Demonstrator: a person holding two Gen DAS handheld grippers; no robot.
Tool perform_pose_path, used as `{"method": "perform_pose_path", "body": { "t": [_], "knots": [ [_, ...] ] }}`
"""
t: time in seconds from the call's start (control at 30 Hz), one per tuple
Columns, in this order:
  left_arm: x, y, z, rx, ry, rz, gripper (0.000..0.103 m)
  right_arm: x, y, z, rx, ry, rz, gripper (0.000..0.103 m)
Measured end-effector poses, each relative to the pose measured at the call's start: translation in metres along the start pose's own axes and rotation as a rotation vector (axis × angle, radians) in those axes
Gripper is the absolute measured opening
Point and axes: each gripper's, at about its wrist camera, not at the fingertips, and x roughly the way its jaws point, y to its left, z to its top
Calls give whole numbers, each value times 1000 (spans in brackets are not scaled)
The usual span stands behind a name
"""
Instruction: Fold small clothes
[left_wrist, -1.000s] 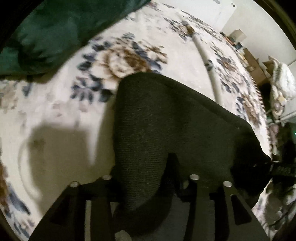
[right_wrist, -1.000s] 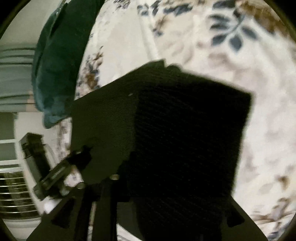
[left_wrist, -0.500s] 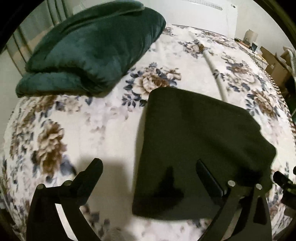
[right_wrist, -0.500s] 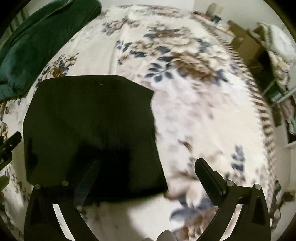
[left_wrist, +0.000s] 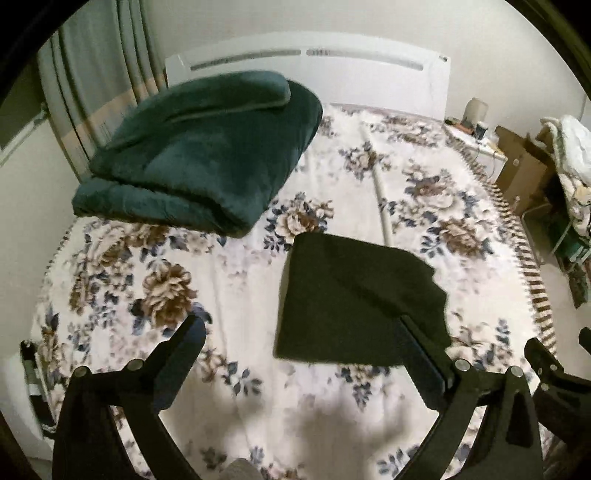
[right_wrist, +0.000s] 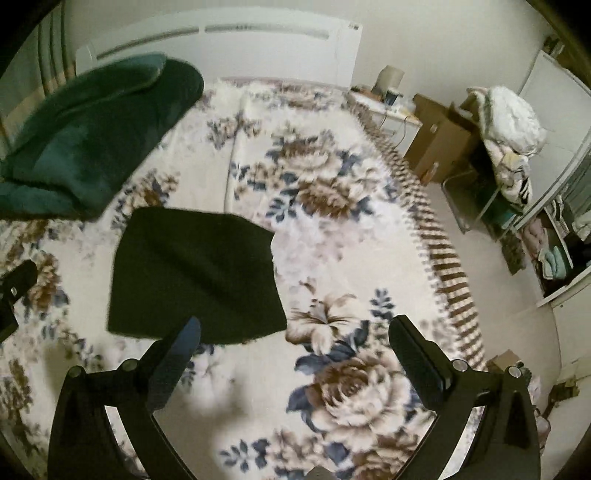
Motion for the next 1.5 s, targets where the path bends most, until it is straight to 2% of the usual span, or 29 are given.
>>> {"method": "perform_pose_path", "body": {
  "t": [0.3, 0.47, 0.6, 0.8, 1.07, 1.33, 1.5],
  "knots": [
    [-133, 1, -19, 6, -67, -9, 103, -164, -34, -18, 28, -105, 30, 103],
    [-197, 0, -33, 16, -103, -23, 103, -243, -50, -36, 30, -150, 46, 103],
    [-239, 0, -43, 25, -118, -33, 103, -305, -64, -56, 50, -186, 75, 103],
    [-290, -1, -55, 28, -139, -38, 103, -379, -81, -81, 58, -247, 87, 103],
    [-337, -1, -71, 18, -165, -43, 103, -447, -98, -107, 52, -306, 108, 103],
    [-358, 2, -79, 13, -183, -39, 103, -481, -114, -116, 52, -335, 109, 103],
    [-365, 2, -79, 4, -195, -38, 103, -487, -113, -117, 47, -334, 102, 103]
  ]
}}
